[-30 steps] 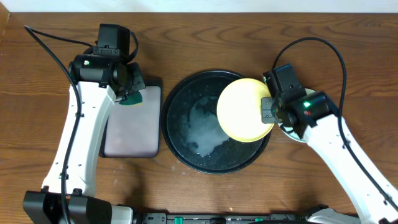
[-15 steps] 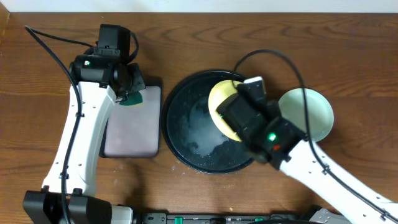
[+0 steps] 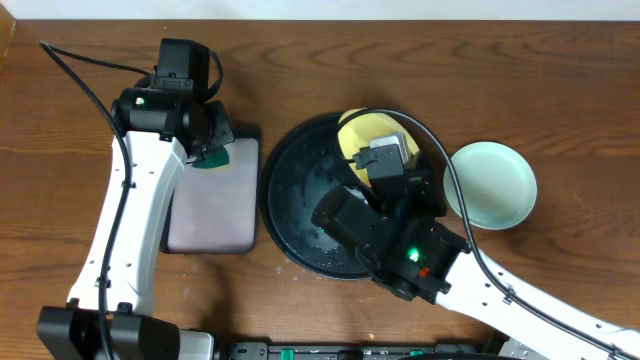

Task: Clean dirty plates on tray and stack at the side
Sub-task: 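Carry the yellow plate right and set it on the mint plate stack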

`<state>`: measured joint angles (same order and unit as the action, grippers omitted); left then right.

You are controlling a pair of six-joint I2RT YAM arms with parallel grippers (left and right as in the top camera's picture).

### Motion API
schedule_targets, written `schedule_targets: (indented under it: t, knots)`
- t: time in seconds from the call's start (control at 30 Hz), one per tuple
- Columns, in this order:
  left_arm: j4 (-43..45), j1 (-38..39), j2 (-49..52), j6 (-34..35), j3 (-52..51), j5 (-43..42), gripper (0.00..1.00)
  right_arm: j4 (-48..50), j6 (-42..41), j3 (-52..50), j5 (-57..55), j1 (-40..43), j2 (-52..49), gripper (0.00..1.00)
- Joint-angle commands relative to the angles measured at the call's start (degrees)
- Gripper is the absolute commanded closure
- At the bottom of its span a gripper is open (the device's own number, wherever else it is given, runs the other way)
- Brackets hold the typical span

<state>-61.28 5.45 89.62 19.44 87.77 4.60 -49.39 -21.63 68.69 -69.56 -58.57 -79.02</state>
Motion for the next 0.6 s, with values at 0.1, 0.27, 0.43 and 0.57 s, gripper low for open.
schedule_targets:
  t: [0.1,0.27,0.43,0.57]
  knots:
    - [0.0,-0.1,0.2,-0.6,-0.3,-0.1,0.93,4.8,6.5,0.3,-6.9,-0.8,0.2,0.99]
    - [0.0,-0.1,0.2,-0.6,-0.3,-0.1,0.93,4.7,6.2,0.3,-3.7,-0.8,0.2,0.99]
    - [0.0,-0.1,0.2,-0.6,-0.3,-0.4,0.93,2.2,-0.5,0.0,7.0,0.9,0.2,0.99]
    - [0.0,-0.1,0.2,-0.6,-0.3,-1.2,0.92,-0.4,-5.7,-0.9,23.7,5.1,0.2,0.99]
